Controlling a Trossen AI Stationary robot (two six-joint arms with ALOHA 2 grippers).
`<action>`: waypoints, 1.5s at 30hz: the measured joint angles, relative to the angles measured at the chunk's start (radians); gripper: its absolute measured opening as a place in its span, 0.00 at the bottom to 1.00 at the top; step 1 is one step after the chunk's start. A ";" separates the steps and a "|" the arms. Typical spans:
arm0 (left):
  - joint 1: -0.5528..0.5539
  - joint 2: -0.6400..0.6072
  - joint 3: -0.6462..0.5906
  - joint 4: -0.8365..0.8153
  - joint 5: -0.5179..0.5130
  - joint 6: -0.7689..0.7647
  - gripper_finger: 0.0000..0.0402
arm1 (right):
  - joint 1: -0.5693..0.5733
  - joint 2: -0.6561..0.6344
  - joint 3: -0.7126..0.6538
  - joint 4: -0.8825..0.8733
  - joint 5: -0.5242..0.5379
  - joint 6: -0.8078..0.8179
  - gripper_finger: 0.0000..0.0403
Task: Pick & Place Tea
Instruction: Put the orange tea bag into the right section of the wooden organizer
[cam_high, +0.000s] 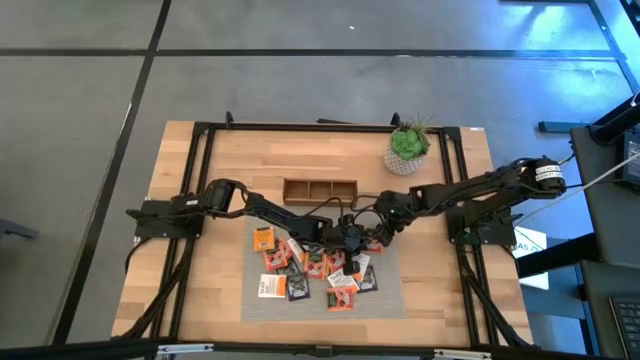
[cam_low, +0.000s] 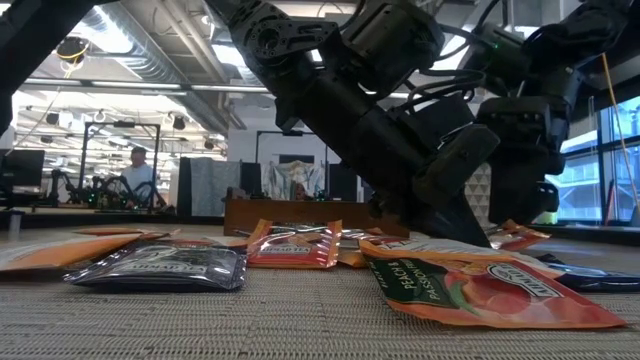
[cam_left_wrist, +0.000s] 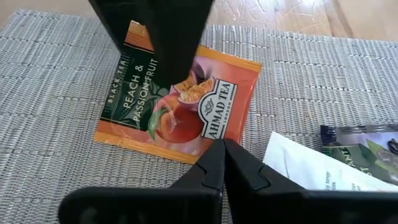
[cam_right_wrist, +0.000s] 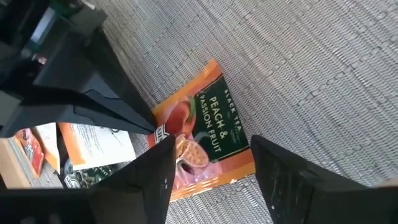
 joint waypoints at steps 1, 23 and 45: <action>0.000 0.000 0.000 0.000 0.000 0.000 0.01 | -0.004 0.000 0.000 0.000 -0.001 0.008 0.50; -0.002 0.000 0.000 0.004 -0.019 0.026 0.01 | -0.057 0.000 0.000 0.000 -0.072 -0.015 0.03; 0.006 -0.243 -0.003 -0.168 -0.041 0.034 0.01 | -0.068 -0.220 0.005 -0.037 -0.026 -0.094 0.00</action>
